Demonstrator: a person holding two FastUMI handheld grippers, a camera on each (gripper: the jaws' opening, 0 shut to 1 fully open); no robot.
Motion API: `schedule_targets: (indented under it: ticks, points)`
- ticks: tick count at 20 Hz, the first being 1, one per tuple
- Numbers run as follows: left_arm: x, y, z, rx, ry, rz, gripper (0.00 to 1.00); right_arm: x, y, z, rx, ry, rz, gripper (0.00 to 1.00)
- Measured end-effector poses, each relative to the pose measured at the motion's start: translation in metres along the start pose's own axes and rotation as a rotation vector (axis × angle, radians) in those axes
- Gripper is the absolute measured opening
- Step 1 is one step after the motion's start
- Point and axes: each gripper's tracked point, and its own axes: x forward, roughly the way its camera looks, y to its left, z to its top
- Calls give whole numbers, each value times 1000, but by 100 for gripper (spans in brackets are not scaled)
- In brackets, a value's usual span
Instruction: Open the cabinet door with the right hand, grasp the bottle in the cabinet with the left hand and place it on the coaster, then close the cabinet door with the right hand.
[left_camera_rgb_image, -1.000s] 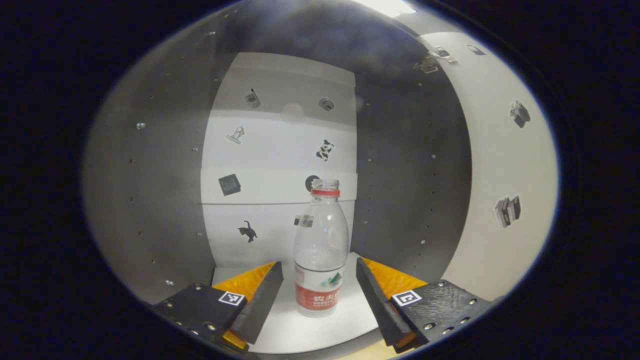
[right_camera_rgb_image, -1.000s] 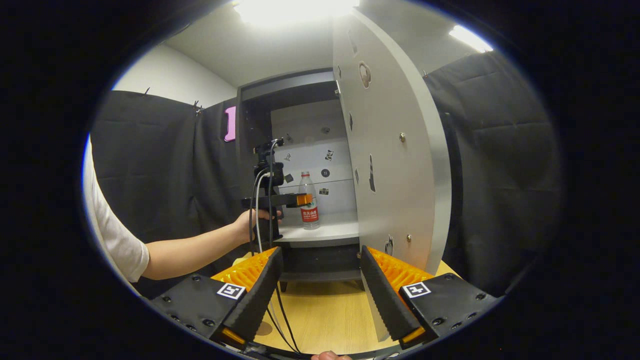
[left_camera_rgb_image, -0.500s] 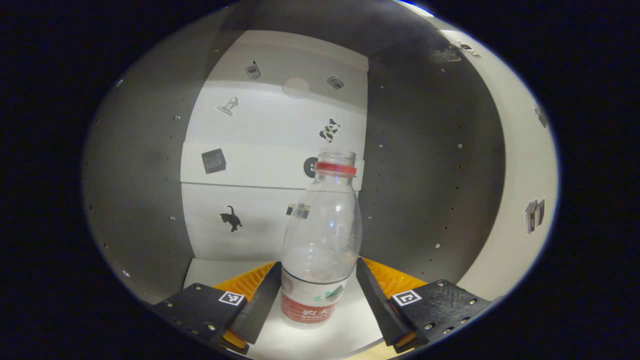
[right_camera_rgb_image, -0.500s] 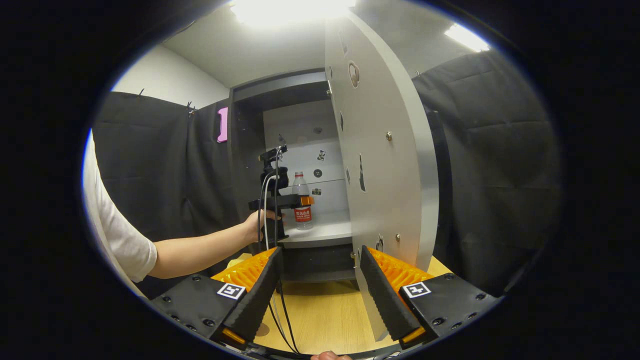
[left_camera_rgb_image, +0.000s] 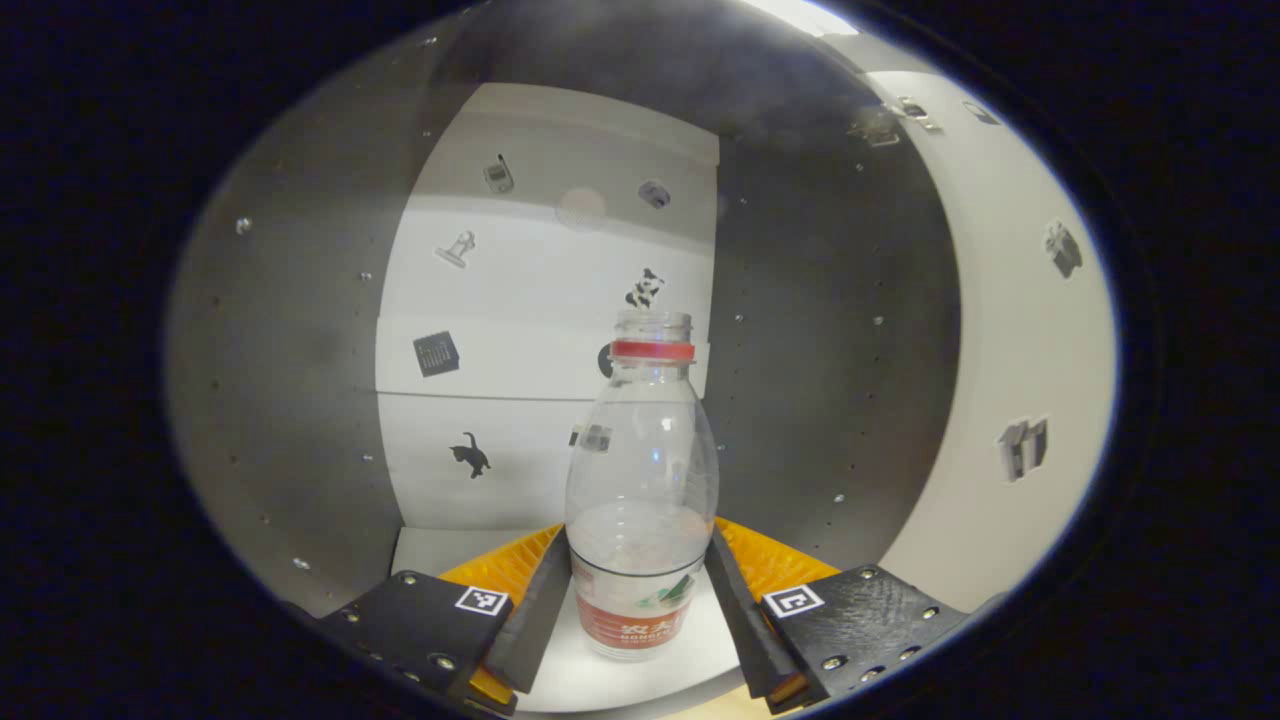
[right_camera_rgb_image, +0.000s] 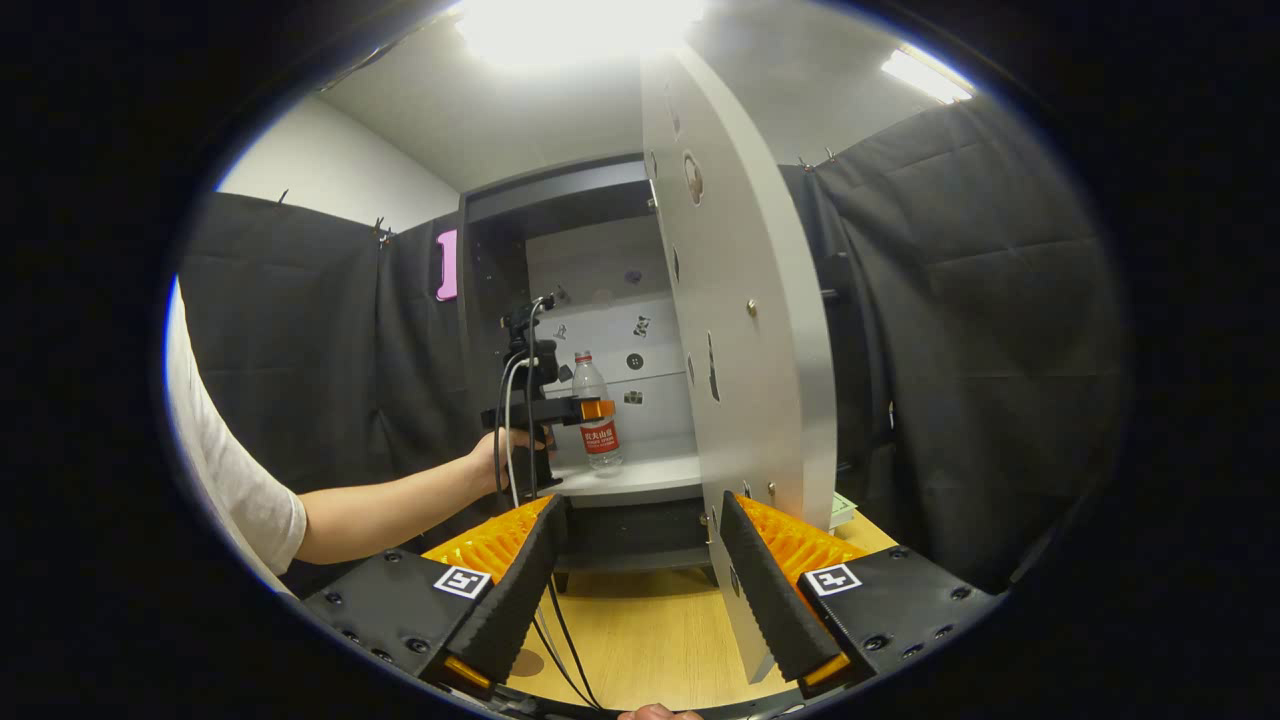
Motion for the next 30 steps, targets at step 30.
schedule_targets:
  ticks: [30]
  points:
    - [-371,22,-261,75,99,189,77,-37,-124,43,46,-84,-195,98]
